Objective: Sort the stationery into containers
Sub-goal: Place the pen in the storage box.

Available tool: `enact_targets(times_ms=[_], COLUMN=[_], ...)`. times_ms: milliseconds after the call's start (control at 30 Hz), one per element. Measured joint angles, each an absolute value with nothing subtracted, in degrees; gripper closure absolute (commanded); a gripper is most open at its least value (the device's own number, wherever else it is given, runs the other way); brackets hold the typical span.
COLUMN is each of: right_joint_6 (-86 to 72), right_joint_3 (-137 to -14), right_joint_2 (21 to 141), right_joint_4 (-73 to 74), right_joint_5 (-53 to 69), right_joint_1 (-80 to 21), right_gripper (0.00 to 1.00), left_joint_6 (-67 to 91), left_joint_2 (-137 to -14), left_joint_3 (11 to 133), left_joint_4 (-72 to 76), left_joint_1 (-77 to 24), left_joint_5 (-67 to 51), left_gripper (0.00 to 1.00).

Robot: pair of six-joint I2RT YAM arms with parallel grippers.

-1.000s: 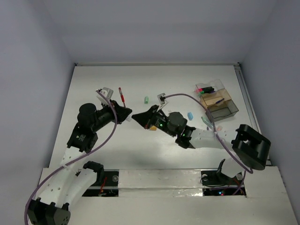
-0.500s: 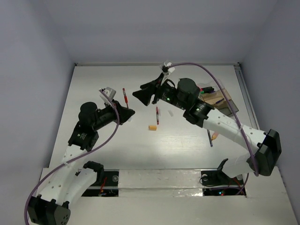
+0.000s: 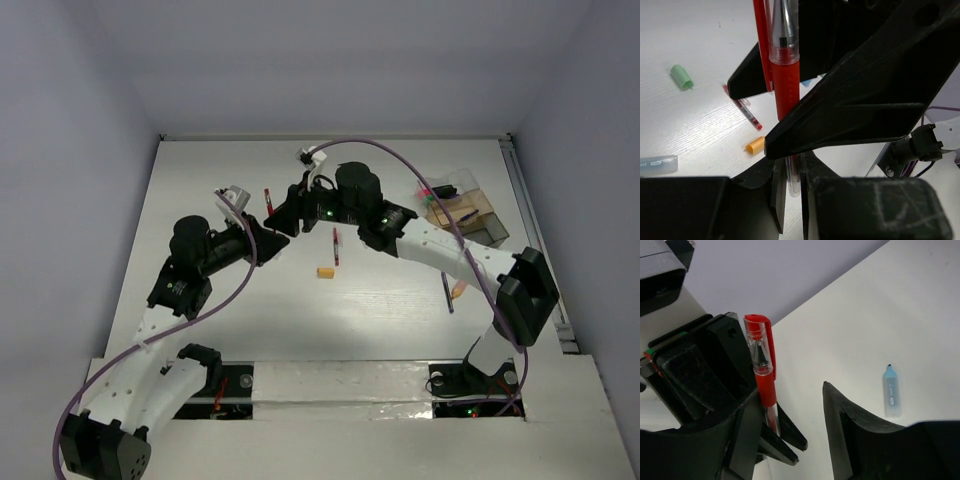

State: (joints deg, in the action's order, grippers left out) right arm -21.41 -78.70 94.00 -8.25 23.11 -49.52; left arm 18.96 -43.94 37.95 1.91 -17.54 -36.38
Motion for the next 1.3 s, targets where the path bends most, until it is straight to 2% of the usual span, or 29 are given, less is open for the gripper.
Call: enact_targets(times_ms=[33, 67, 133, 167, 200, 233, 267, 333, 367, 433, 467, 500, 533, 700, 1000, 1133, 1300], right_joint_6=[-22.0, -22.3, -22.9, -23.3, -23.6, -24.0, -24.3, -25.0, -25.2, -25.6, -25.7, -25.8, -26.0, -29.1, -38.1, -39.9, -39.9], right_joint_3=[-78.7, -78.7, -78.7, -78.7, -78.7, -78.7, -78.6, -77.4, -76.6, -74.7, -73.6, -72.6, -71.4, -64.1, -43.1, -40.1, -40.8], right_joint_2=[94.3, 94.5, 94.6, 94.6, 94.6, 94.6, 94.6, 94.3, 93.9, 92.6, 91.8, 90.9, 89.6, 82.6, 68.1, 66.9, 71.0], right_joint_4=[-8.4, -8.7, -9.6, -10.1, -10.9, -11.2, -11.6, -13.8, -14.8, -16.0, -16.3, -16.7, -17.2, -19.0, -18.3, -17.5, -17.6], right_joint_5=[23.7, 24.0, 24.6, 24.5, 24.6, 24.2, 23.9, 21.9, 20.2, 16.4, 14.3, 12.7, 10.7, 3.1, -12.4, -16.2, -18.5], right_joint_1=[-49.5, -49.5, -49.5, -49.6, -49.7, -49.9, -49.9, -49.9, -49.9, -49.7, -49.4, -48.9, -48.3, -39.1, -12.0, -5.2, -1.8], right_gripper=[0.52, 0.64, 0.78, 0.95, 1.00, 1.00, 1.00, 1.00, 1.00, 1.00, 1.00, 1.00, 1.00, 1.00, 1.00, 1.00, 1.00], left_joint_6=[19.0, 18.9, 19.0, 19.0, 19.0, 19.0, 19.0, 18.8, 18.9, 19.0, 19.0, 19.1, 19.0, 19.2, 18.7, 18.3, 17.9], left_joint_2=[-44.0, -44.1, -44.2, -44.2, -44.2, -44.3, -44.3, -44.4, -44.5, -44.6, -44.6, -44.6, -44.6, -43.9, -41.5, -41.3, -40.9], left_joint_3=[38.0, 38.0, 38.0, 38.0, 38.0, 38.0, 38.0, 38.0, 38.0, 38.0, 38.0, 38.0, 38.0, 38.0, 38.0, 38.0, 38.0], left_joint_4=[1.9, 1.8, 1.9, 1.9, 2.0, 2.2, 2.4, 2.7, 2.6, 2.5, 2.5, 2.5, 2.5, 2.3, 2.1, 1.5, 0.6], left_joint_1=[-17.5, -17.5, -17.5, -17.5, -17.5, -17.5, -17.4, -17.4, -17.4, -17.5, -17.5, -17.5, -17.5, -17.5, -17.8, -18.8, -19.9], left_joint_5=[-36.4, -36.4, -36.4, -36.5, -36.5, -36.5, -36.6, -37.2, -37.5, -37.8, -37.9, -38.0, -38.0, -38.1, -37.0, -36.2, -35.5], left_gripper=[1.00, 1.00, 1.00, 0.96, 0.92, 0.86, 0.71, 0.55, 0.43, 0.30, 0.27, 0.17, 0.02, 0.01, 0.01, 0.01, 0.01])
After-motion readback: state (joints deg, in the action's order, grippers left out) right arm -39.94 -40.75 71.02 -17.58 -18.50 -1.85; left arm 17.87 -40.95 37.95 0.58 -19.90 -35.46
